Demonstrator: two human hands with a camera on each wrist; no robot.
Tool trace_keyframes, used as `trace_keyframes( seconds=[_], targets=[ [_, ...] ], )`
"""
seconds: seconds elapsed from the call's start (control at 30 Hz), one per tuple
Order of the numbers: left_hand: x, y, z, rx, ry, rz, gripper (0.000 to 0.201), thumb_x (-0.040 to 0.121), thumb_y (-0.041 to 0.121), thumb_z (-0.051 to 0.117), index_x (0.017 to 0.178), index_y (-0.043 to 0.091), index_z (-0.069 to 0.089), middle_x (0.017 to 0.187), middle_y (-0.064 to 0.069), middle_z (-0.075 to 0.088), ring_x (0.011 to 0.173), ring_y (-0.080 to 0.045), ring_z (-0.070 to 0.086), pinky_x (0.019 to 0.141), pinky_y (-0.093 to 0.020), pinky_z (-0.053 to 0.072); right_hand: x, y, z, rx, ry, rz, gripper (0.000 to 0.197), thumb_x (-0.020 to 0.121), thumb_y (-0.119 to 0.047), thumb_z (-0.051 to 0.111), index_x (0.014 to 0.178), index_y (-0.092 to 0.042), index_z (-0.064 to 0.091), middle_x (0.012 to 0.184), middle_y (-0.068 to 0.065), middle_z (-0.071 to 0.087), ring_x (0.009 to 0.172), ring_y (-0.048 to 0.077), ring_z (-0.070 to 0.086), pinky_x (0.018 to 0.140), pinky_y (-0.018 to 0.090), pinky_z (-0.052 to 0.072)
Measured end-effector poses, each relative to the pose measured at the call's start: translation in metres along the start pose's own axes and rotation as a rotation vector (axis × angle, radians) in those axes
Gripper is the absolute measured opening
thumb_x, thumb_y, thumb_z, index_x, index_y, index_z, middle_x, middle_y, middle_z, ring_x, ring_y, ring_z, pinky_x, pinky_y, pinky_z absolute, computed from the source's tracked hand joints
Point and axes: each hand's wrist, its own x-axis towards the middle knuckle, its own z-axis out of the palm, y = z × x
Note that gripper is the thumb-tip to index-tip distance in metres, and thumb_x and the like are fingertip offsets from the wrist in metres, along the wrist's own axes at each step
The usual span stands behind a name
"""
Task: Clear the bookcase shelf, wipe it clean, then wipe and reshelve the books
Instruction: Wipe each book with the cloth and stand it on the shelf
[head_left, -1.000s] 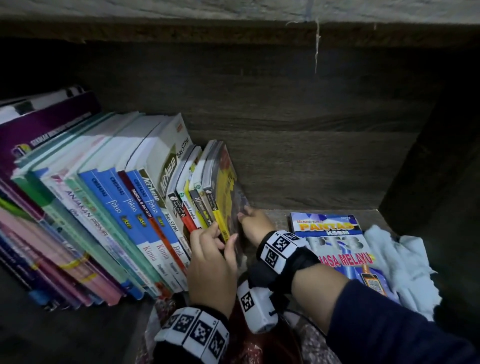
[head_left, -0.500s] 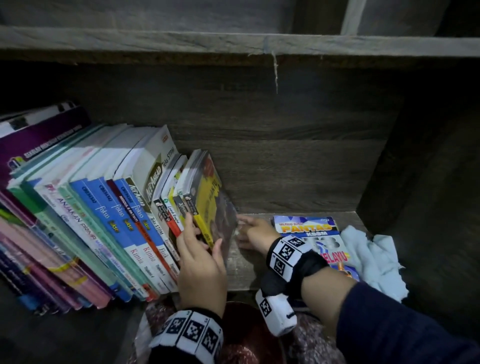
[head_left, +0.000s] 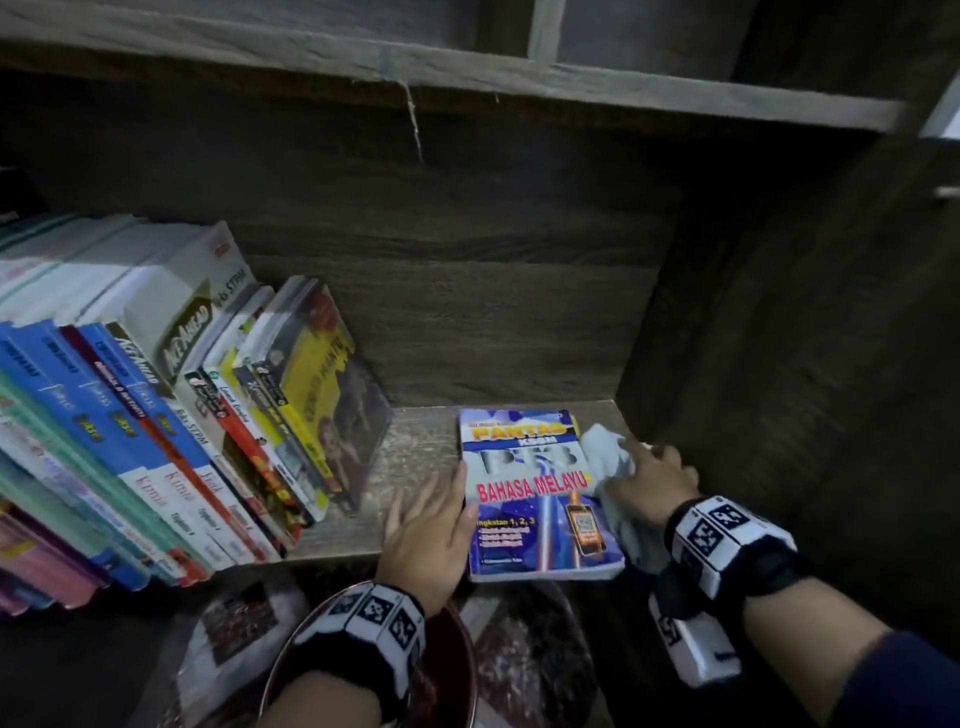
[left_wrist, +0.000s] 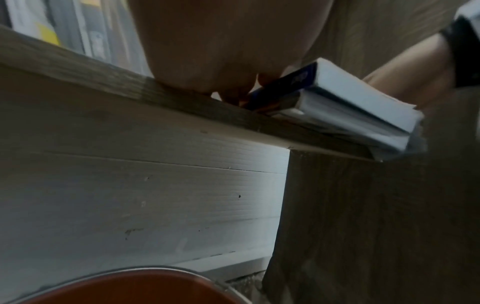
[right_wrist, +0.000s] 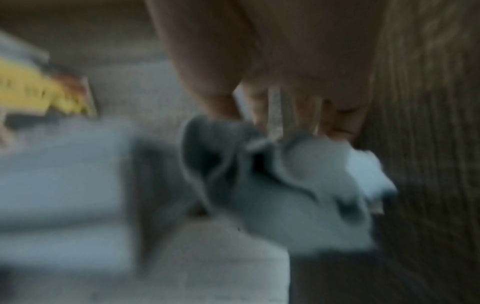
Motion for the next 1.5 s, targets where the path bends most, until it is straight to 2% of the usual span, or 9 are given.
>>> trace_keyframes(
  seconds=[0.23,0.43,0.63,0.77,0.87,0.93,1.0,1.3,1.5],
  targets=[
    [0.003,-0.002,0.001,0.039,-0.117,-0.032,0.061,0.095,0.056,-0.001,0.151,0.036,-0.013,0.16,0.019,0.01,0.145,0.003,-0.008,0.118,-0.034,-0.014,0.009,0.0,0.015,0.081,0.303,-0.115,0.049,0.09,-0.009,0.049,0.136,-0.024,0.05,0.127,0.014,0.052,0.117,0.033,0.049,0.097,0.036,0.044],
    [0.001,0.001,-0.002,0.032,-0.133,-0.035,0.057,0.099,0.053,0.003,0.151,0.036,-0.015,0.159,0.019,0.01,0.144,0.004,-0.011,0.117,-0.034,-0.016,0.006,-0.007,0.007,-0.038,0.085,-0.016,0.06,0.073,-0.055,0.058,0.122,-0.019,0.057,0.126,0.009,0.051,0.115,0.032,0.049,0.093,0.039,0.042],
    [0.003,0.0,-0.002,0.049,-0.146,-0.026,0.057,0.099,0.053,0.0,0.15,0.035,-0.018,0.159,0.02,0.01,0.143,0.004,-0.014,0.117,-0.034,-0.018,0.004,0.003,0.003,0.148,0.335,-0.058,0.022,0.091,-0.008,0.049,0.106,0.001,0.063,0.11,0.022,0.065,0.105,0.036,0.06,0.089,0.035,0.047],
    [0.003,0.002,-0.002,0.025,-0.137,-0.038,0.059,0.098,0.053,-0.001,0.152,0.033,-0.014,0.16,0.017,0.008,0.144,0.004,-0.012,0.118,-0.036,-0.016,-0.015,-0.014,-0.012,0.316,0.538,-0.378,0.017,0.09,-0.002,0.053,0.102,0.0,0.065,0.101,0.019,0.064,0.097,0.031,0.058,0.074,0.019,0.033],
    [0.002,0.005,-0.003,0.01,-0.122,-0.042,0.054,0.101,0.048,0.002,0.152,0.034,-0.013,0.159,0.019,0.01,0.144,0.004,-0.01,0.118,-0.035,-0.015,-0.027,-0.032,-0.002,0.078,0.302,-0.604,0.043,0.09,-0.035,0.053,0.131,-0.02,0.054,0.132,0.007,0.053,0.125,0.028,0.046,0.1,0.027,0.034],
    [0.0,0.005,-0.004,0.015,-0.098,-0.031,0.053,0.103,0.046,0.004,0.151,0.035,-0.013,0.159,0.019,0.011,0.144,0.004,-0.01,0.118,-0.034,-0.015,-0.022,-0.032,0.015,-0.236,0.04,-0.55,0.061,0.093,-0.061,0.031,0.15,-0.041,0.02,0.16,-0.002,0.013,0.147,0.033,0.008,0.119,0.045,0.01],
    [-0.001,0.005,-0.003,0.011,-0.081,-0.026,0.052,0.103,0.045,0.005,0.151,0.035,-0.013,0.16,0.018,0.009,0.145,0.004,-0.009,0.118,-0.034,-0.015,-0.015,-0.031,0.028,-0.335,-0.131,-0.507,0.057,0.097,-0.06,0.014,0.15,-0.047,-0.003,0.159,-0.002,-0.017,0.145,0.035,-0.019,0.116,0.052,-0.008],
    [-0.004,0.004,0.003,-0.006,-0.005,0.03,0.055,0.101,0.047,-0.003,0.152,0.03,-0.012,0.157,0.021,0.013,0.144,0.005,-0.011,0.116,-0.031,-0.019,0.025,-0.061,0.024,-0.392,-0.073,-0.422,0.062,0.1,-0.053,0.008,0.154,-0.024,-0.006,0.16,0.011,-0.017,0.147,0.028,-0.017,0.118,0.043,-0.006],
    [-0.001,0.002,0.009,0.007,0.052,0.032,0.072,0.08,0.056,-0.021,0.148,0.032,-0.016,0.156,0.021,0.019,0.144,0.005,-0.009,0.112,-0.027,-0.024,0.001,-0.057,0.023,-0.286,-0.178,-0.627,0.061,0.098,-0.059,0.02,0.151,-0.041,-0.002,0.159,-0.014,-0.012,0.147,0.018,-0.014,0.117,0.052,-0.003]
  ],
)
